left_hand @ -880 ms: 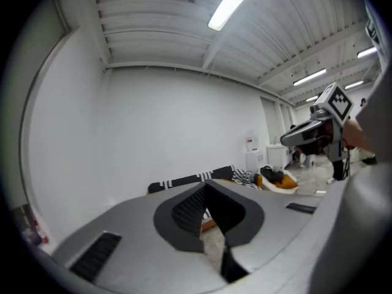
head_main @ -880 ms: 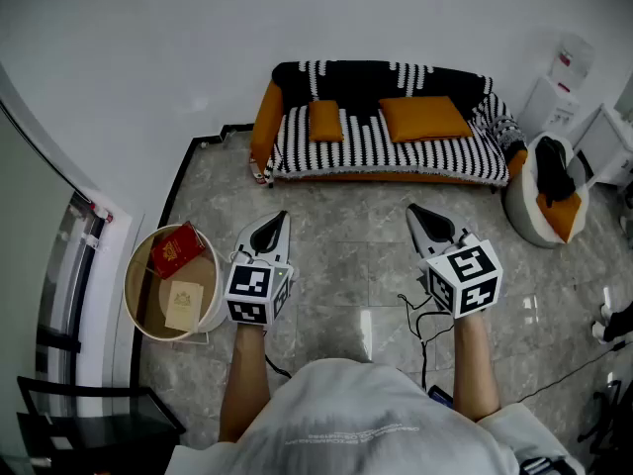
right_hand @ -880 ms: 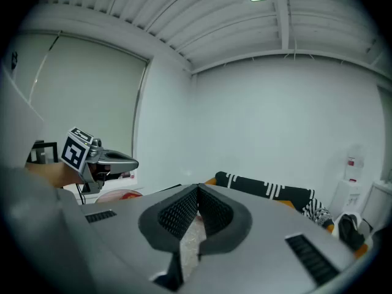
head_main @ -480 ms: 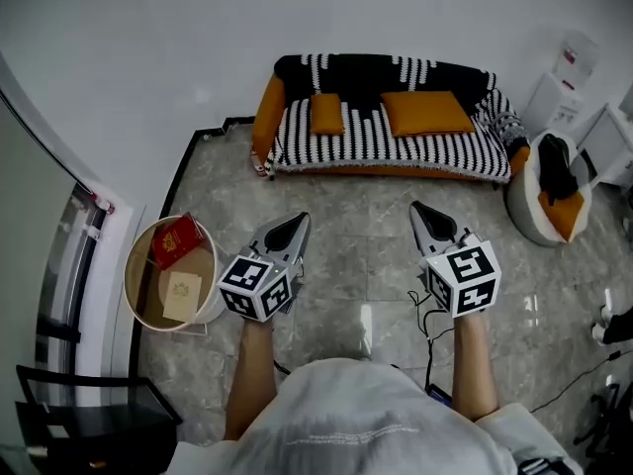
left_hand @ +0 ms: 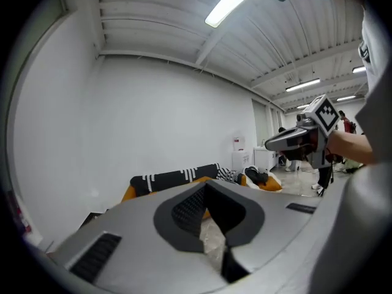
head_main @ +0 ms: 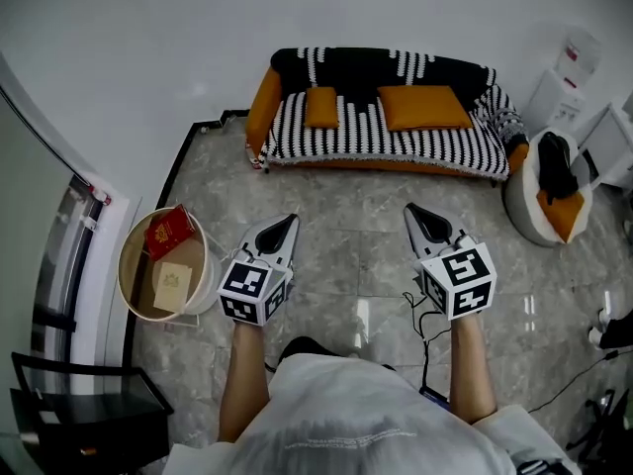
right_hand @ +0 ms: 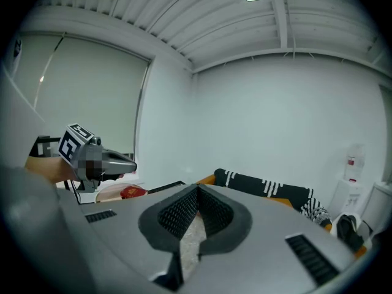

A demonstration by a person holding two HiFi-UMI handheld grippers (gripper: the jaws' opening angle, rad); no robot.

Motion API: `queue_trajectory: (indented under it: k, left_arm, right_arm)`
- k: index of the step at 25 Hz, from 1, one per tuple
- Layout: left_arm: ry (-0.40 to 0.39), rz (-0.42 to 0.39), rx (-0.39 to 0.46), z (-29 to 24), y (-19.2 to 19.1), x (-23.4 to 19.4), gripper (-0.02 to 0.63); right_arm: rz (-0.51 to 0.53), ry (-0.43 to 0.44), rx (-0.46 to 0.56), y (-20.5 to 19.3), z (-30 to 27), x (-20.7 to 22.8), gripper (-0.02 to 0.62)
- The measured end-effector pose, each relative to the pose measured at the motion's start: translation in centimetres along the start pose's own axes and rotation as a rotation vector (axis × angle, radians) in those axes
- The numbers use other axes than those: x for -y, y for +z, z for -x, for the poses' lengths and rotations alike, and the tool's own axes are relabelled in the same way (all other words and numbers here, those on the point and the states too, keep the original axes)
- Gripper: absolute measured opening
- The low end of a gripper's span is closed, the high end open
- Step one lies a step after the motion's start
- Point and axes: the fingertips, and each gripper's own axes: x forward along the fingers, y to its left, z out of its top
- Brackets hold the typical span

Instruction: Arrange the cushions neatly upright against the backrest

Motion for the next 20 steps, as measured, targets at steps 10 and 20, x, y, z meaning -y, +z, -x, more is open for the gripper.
queue_trajectory:
  k: [10,20]
  left_arm:
    - [0.028,-0.046,-0.014,-2.6,0.2,-0.3,0.018]
    - [0.001,-0.091,-0.044,-10.5,-0.6,-5.3,0.018]
  right_arm:
    - [-0.132,-0.023,0.059,0.4,-2.0,3.1,0.003]
    - [-0.086,0.036,0.066,0.8,-9.5,5.7,0.003]
